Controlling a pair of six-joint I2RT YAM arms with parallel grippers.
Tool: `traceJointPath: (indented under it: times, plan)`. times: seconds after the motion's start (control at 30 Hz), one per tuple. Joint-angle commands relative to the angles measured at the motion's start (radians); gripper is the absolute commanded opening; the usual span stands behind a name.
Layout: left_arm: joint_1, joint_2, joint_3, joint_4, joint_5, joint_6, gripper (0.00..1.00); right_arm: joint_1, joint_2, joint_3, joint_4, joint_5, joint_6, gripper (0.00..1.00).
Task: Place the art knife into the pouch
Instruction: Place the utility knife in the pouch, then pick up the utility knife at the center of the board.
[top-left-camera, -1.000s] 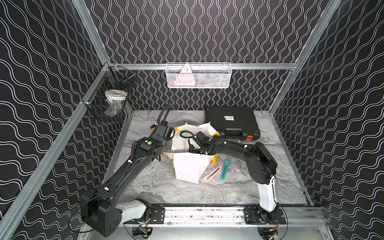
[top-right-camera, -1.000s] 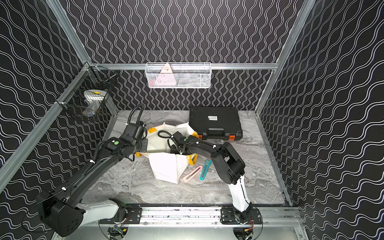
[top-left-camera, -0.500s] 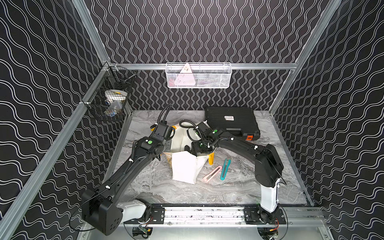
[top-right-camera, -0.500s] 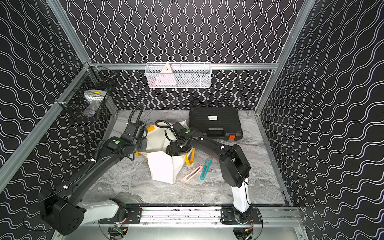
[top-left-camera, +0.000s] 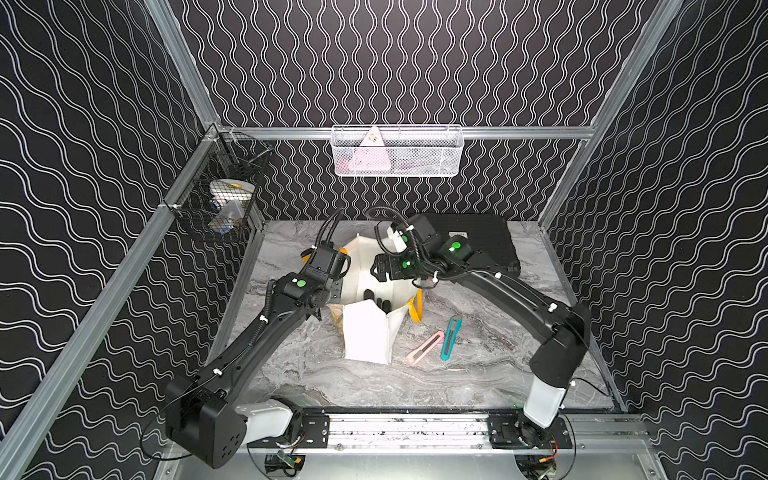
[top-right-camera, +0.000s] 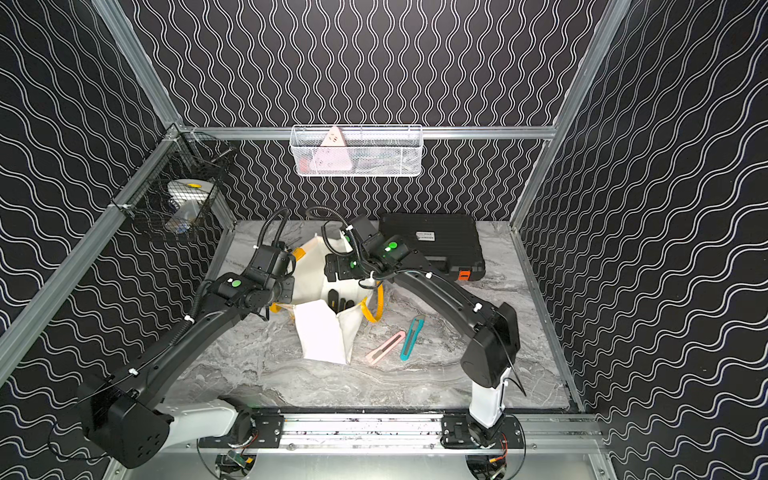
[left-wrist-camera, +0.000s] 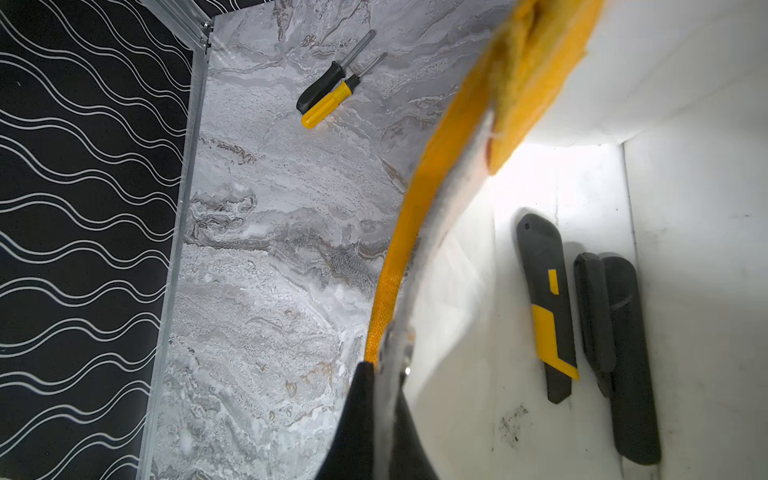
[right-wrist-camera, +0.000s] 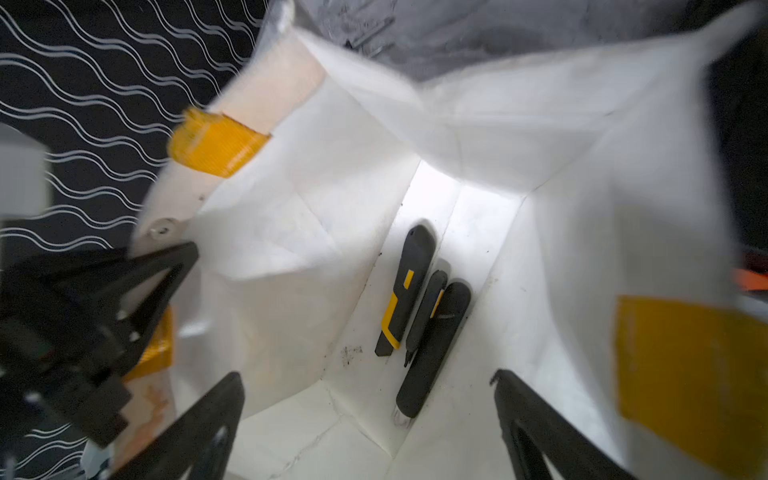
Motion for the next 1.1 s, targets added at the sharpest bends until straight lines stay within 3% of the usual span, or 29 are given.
traceJointPath:
  times: [0.0,0.13,0.17,0.53,0.67,0.83,1.07]
  plan:
    - [0.001,0.002,-0.003,0.017,-0.033,0.004,0.0,0.0,-0.054,0.01,-0.008,0.044,-0.018,0.95]
    - [0.001,0.002,-0.001,0.017,-0.031,0.004,0.0,-0.001,-0.151,-0.048,0.017,0.14,-0.015,0.96]
    - [0.001,0.001,-0.001,0.018,-0.03,0.005,0.0,-0.001,-0.178,-0.067,0.02,0.176,-0.017,1.0]
    - [0.001,0.001,-0.001,0.019,-0.018,0.006,0.0,-0.036,-0.403,-0.291,-0.025,0.47,-0.011,1.0]
    - [0.0,0.0,-0.001,0.018,-0.015,0.007,0.0,-0.041,-0.482,-0.437,0.024,0.495,-0.022,1.0]
    - [0.001,0.002,-0.001,0.021,-0.012,0.008,0.0,-0.044,-0.504,-0.549,-0.059,0.478,0.093,1.0]
    - [0.001,0.002,-0.001,0.022,-0.004,0.01,0.0,-0.047,-0.59,-0.806,0.009,0.427,0.214,1.0]
